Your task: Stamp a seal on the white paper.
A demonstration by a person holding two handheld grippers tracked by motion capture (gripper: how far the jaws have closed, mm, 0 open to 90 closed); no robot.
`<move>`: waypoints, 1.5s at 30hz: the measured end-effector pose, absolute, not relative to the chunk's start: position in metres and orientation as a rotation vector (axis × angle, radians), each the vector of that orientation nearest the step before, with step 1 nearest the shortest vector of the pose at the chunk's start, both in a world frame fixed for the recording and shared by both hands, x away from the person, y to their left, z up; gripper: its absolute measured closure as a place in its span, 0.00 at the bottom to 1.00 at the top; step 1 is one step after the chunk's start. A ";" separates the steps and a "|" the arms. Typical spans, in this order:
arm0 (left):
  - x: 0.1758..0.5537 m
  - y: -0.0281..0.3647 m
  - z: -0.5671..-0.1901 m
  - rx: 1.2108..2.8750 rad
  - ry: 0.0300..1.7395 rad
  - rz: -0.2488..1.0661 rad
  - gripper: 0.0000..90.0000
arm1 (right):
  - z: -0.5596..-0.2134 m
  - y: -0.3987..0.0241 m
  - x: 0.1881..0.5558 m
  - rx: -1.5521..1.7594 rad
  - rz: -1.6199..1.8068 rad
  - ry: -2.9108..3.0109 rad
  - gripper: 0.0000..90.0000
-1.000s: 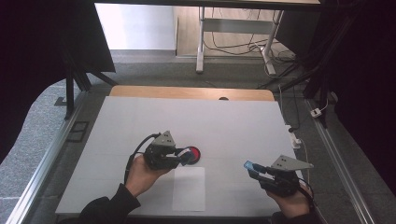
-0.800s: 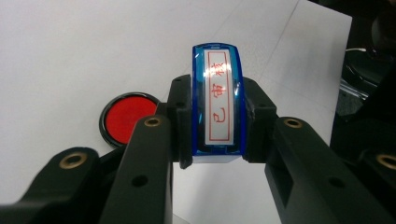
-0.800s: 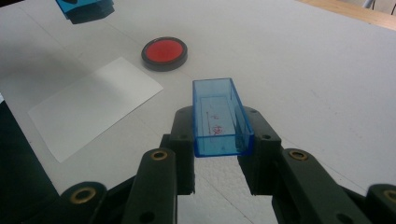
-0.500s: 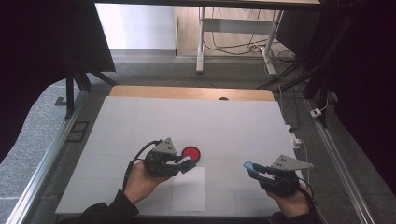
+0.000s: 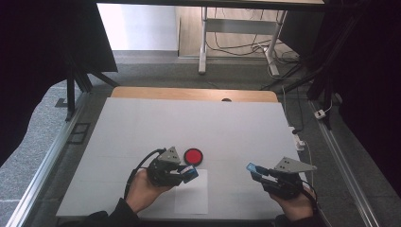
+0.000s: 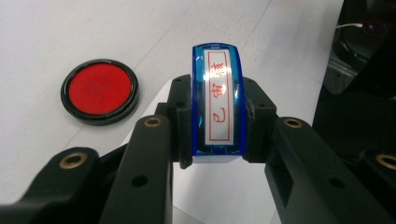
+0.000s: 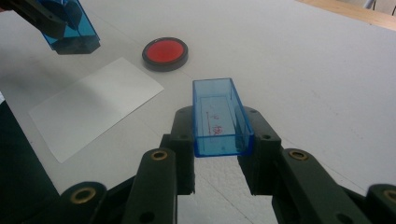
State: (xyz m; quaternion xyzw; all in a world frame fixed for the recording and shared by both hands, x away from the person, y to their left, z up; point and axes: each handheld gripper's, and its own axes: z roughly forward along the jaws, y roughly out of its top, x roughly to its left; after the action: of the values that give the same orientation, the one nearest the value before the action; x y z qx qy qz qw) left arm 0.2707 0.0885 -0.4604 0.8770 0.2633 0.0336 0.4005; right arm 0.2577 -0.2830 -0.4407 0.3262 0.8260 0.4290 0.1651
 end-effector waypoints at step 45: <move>0.266 0.058 -0.507 2.405 0.645 0.148 0.78 | -0.441 -0.282 0.258 0.928 1.219 2.360 0.77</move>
State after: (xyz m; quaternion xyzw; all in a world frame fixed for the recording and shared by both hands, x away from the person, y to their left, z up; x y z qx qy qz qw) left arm 0.2661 0.0584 -0.5073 0.9141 0.2452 0.0562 0.3179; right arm 0.2581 -0.2825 -0.4414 0.3252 0.8275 0.4276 0.1632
